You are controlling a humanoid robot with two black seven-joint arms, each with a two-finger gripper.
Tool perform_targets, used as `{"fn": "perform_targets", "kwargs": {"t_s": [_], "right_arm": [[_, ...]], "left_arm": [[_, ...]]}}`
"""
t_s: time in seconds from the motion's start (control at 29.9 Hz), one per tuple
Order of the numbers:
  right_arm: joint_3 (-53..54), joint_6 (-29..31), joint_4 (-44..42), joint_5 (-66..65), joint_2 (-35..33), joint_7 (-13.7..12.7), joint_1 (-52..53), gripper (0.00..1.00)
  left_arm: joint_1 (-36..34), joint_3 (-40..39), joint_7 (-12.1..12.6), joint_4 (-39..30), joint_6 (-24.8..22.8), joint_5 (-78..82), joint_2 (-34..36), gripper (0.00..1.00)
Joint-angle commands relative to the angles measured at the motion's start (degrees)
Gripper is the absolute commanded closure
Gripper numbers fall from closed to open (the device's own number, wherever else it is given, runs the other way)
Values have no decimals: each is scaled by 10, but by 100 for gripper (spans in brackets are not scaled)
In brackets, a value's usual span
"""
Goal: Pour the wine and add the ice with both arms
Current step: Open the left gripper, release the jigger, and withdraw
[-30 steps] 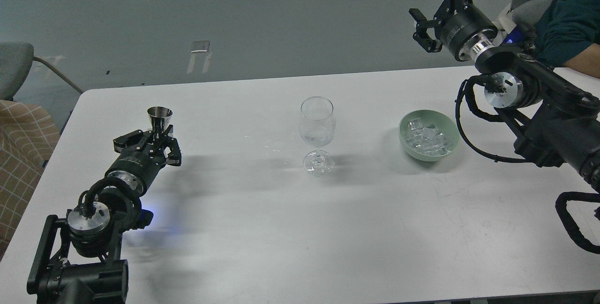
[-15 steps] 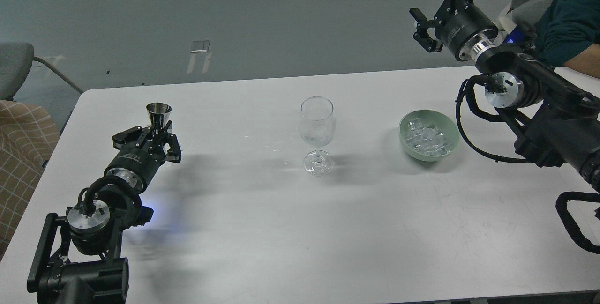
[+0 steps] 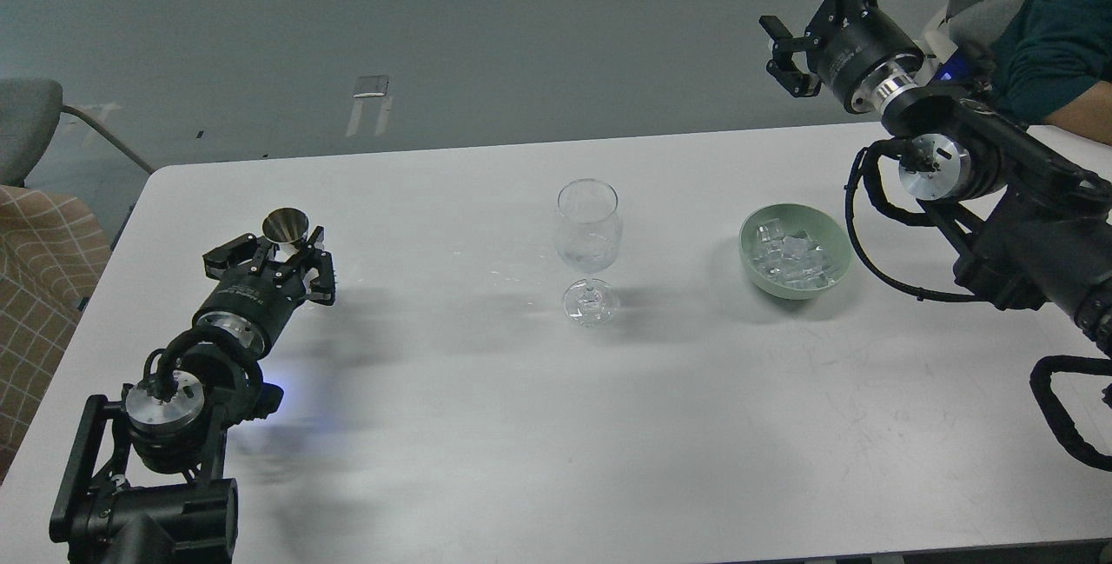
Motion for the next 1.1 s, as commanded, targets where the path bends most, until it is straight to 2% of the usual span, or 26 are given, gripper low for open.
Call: {"fn": "perform_targets", "kwargs": {"t_s": [0.0,0.27,0.33,0.54,0.8,0.9,1.07], "right_arm": [[0,0,0,0,-1,0,0,0],[0,0,0,-1,0,0,0,0],[0,0,0,0,0,0,0,0],[0,0,0,-1,0,0,0,0],[0,0,1,0,0,0,0,0],[0,0,1,-1,0,0,0,0],[0,0,1,0,0,0,0,0]], "left_arm": [[1,0,1,0,1,0,0,53],[-1,1,1,0,1,1,0,51],[-2,2,1,0,4,3,1,42],[-2,2,1,1,4,4,2,31],[-3,3,1,1,4,5,2,31],[-3,3,1,0,4,5,2,27],[1,3,5,0,4,6,4,3]]}}
